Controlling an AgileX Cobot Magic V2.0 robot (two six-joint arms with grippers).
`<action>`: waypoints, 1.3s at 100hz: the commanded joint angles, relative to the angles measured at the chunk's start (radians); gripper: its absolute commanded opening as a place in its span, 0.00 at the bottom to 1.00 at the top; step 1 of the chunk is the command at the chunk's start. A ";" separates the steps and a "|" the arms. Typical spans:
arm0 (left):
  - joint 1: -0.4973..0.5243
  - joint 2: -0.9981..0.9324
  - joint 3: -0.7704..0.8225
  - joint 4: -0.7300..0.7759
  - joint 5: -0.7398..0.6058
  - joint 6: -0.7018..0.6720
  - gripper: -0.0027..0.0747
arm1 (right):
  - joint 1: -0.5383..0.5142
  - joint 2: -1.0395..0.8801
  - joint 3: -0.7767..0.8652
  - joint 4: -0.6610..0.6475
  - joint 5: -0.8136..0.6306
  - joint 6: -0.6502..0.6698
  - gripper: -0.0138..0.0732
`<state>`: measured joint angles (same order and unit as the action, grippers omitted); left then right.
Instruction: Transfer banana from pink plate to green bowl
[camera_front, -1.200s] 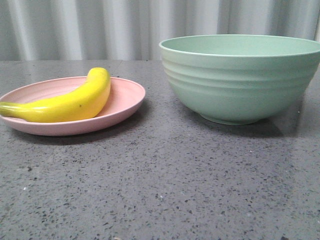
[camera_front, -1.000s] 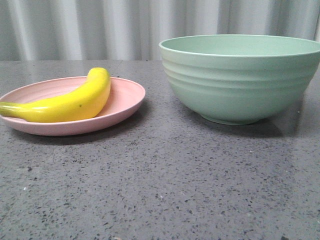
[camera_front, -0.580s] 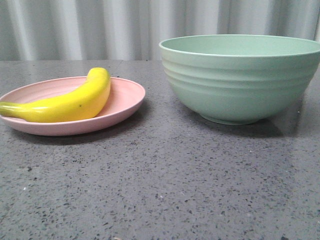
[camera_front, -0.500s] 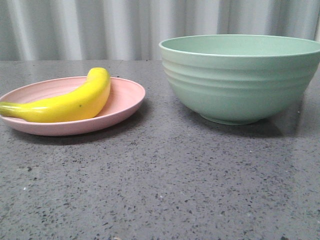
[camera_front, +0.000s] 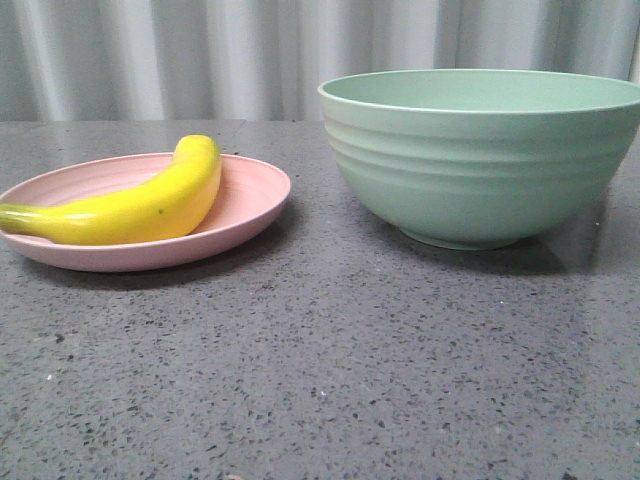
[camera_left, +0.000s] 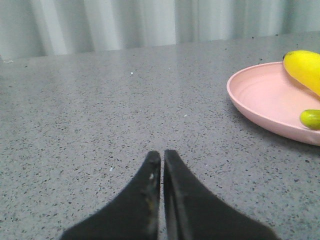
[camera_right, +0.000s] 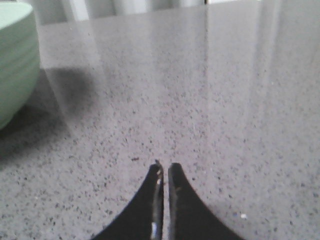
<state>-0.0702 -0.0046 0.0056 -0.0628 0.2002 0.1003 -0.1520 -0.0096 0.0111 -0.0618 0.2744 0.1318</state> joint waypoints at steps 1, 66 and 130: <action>-0.008 -0.029 0.007 -0.004 -0.089 -0.010 0.01 | -0.004 -0.019 0.023 -0.014 -0.104 -0.007 0.09; -0.008 -0.029 0.007 0.001 -0.105 -0.010 0.01 | -0.004 -0.019 0.023 -0.013 -0.158 -0.007 0.09; -0.008 -0.029 0.007 0.001 -0.105 -0.010 0.01 | -0.004 -0.019 0.023 -0.013 -0.163 -0.007 0.09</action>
<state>-0.0702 -0.0046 0.0056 -0.0609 0.1792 0.1003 -0.1520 -0.0096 0.0111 -0.0618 0.1998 0.1318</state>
